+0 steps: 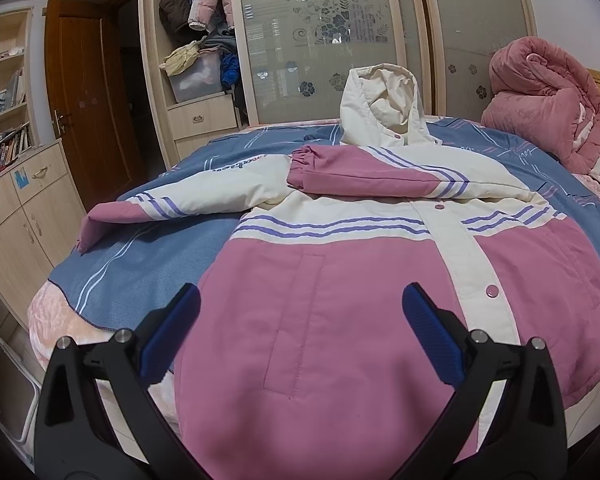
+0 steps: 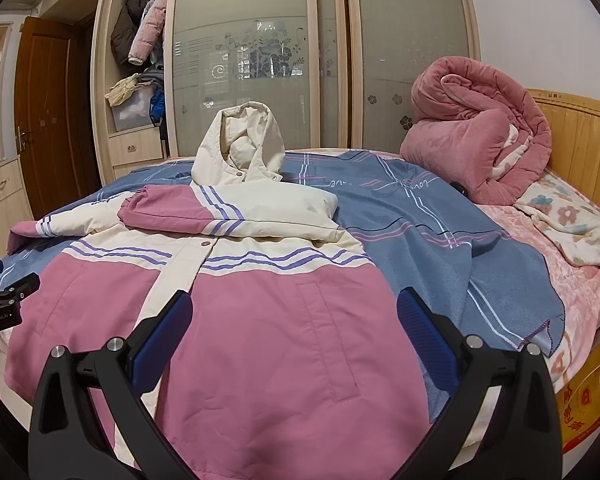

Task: Fold large clothes
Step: 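Release the sleeve and hold the left tool above the jacket, then move the left tool to the other pink sleeve cuff and grasp it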

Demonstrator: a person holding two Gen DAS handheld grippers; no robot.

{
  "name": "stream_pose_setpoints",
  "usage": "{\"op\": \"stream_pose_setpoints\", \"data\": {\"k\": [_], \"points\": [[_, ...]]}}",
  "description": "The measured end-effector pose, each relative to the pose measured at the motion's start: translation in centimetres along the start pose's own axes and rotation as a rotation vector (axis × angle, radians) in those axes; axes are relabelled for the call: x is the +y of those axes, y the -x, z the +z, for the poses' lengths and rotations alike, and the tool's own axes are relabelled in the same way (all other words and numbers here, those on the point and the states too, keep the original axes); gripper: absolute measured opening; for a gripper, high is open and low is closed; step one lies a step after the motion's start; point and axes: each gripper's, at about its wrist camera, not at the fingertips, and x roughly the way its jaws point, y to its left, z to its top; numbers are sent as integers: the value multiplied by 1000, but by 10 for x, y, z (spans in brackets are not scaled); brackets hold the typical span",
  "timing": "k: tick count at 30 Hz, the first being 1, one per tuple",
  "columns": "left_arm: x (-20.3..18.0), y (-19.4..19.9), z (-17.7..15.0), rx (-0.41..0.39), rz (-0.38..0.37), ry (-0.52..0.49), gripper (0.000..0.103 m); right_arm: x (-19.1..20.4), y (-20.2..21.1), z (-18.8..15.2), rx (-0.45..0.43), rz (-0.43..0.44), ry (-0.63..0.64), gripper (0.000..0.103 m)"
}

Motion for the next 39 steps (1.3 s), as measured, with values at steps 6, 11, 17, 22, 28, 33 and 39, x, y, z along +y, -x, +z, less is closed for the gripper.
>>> {"op": "stream_pose_setpoints", "data": {"k": [6, 11, 17, 22, 28, 33, 39], "points": [[6, 0, 2, 4, -15, 20, 101, 2, -1, -1, 3, 8, 3, 102], [63, -3, 10, 22, -176, 261, 101, 8, -2, -1, 6, 20, 9, 102], [207, -47, -1, 84, -336, 823, 101, 12, -5, -2, 24, 34, 13, 102], [320, -86, -26, -4, -377, 1213, 100, 16, -8, 0, 35, 55, 7, 102], [399, -153, -52, -49, -461, 1472, 89, 27, -15, 1, 51, 77, 18, 102], [430, -210, -61, 24, -421, 1499, 62, 38, -27, 1, 75, 83, 35, 102], [461, -228, -47, -21, -270, 1550, 53, 51, -38, 0, 98, 98, 64, 102]]}}
